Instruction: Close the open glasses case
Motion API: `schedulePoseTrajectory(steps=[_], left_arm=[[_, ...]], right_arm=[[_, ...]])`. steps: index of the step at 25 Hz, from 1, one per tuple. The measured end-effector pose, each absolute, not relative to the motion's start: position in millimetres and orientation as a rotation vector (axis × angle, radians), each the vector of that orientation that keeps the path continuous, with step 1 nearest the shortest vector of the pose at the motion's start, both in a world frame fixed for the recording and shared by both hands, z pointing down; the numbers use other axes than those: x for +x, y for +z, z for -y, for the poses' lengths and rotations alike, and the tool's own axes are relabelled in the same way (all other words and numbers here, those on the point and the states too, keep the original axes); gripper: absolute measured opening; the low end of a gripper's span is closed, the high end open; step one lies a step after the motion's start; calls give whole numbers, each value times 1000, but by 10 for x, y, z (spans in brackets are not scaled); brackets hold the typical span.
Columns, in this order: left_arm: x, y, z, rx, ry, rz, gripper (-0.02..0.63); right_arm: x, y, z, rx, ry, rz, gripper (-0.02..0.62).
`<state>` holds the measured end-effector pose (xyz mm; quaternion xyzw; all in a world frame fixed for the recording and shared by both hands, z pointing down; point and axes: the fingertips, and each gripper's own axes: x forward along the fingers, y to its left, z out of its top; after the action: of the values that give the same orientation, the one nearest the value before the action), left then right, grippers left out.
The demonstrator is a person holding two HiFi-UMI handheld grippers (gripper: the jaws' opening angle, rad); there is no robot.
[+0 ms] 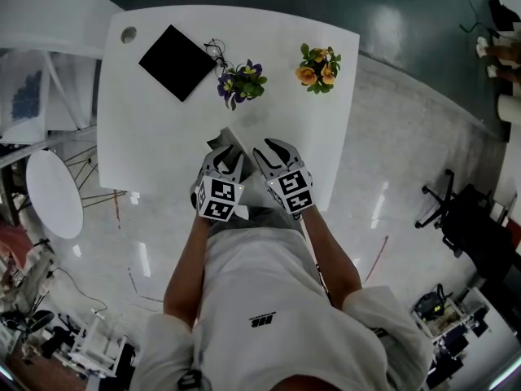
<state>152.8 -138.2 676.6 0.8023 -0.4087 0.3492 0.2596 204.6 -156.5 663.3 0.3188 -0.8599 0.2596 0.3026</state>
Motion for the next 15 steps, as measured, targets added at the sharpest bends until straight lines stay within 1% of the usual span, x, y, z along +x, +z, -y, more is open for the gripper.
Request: schedulePoseTrajectory(steps=[15], left_arm=[[1620, 6807, 1359, 2176, 907, 1111, 109]], right_arm=[[1947, 6734, 1518, 813, 704, 2286, 143]])
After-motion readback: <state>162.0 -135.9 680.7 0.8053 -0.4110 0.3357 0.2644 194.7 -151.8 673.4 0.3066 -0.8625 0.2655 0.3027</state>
